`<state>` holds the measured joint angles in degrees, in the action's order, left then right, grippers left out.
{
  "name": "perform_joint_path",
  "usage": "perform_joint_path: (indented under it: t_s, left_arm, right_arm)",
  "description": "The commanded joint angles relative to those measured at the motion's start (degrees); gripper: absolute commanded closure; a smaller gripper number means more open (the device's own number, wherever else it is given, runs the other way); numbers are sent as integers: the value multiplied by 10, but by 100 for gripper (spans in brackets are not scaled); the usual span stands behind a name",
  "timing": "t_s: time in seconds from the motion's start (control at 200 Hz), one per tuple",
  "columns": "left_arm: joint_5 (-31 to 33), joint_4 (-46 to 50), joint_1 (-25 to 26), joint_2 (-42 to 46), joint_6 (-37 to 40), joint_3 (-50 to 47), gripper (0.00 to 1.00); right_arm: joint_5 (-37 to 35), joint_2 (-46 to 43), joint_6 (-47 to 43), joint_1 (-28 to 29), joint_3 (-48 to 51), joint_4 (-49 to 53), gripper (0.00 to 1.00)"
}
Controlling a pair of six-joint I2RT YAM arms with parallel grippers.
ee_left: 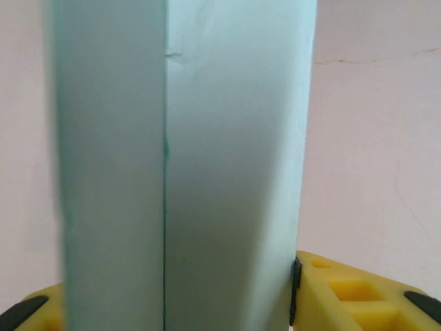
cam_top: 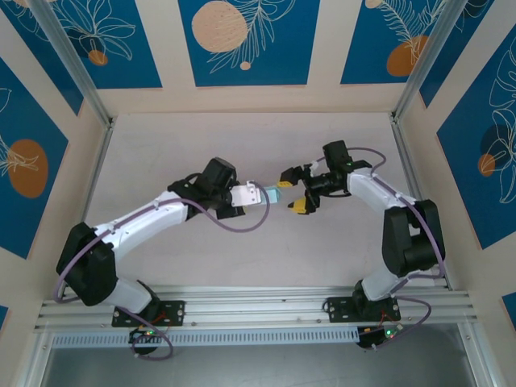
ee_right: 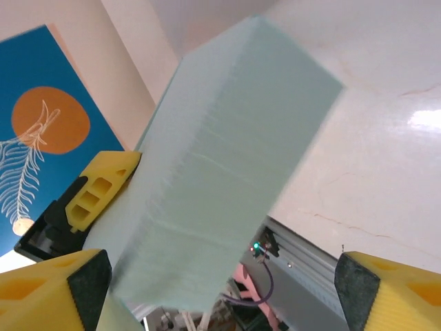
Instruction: Fold the paper box
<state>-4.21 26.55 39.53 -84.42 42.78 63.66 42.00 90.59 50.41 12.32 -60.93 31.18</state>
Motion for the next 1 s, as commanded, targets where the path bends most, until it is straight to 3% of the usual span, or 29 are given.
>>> perform_joint_path:
  t_s: [0.0,0.17,0.42,0.605,0.805,0.895,0.99]
  left_arm:
    - [-83,127,-25,-37,-18,51,52]
    - [-149,245,-52,-127,-7,139,52]
    - [-157,253,-62,-193,20,189,52]
    - [-133,242,-66,-199,35,198,35]
    - [-154,209,-67,-159,41,171,21]
    - [-159,170,-67,-115,29,148,1]
    - [-161,116,-68,-51,2,115,0]
  right_arm:
    - [-25,-33,-38,-35,25,27,14]
    - [-58,-60,-62,-79,54,14,14]
    - [-122,-97,-115,-59,46,10,14]
    - [-227,-124,-197,1,5,49,16]
    - [-332,-125,-263,71,-37,88,20]
    - [-363,-130,-277,87,-52,100,23]
    - [-405,-134,-291,103,-72,117,25]
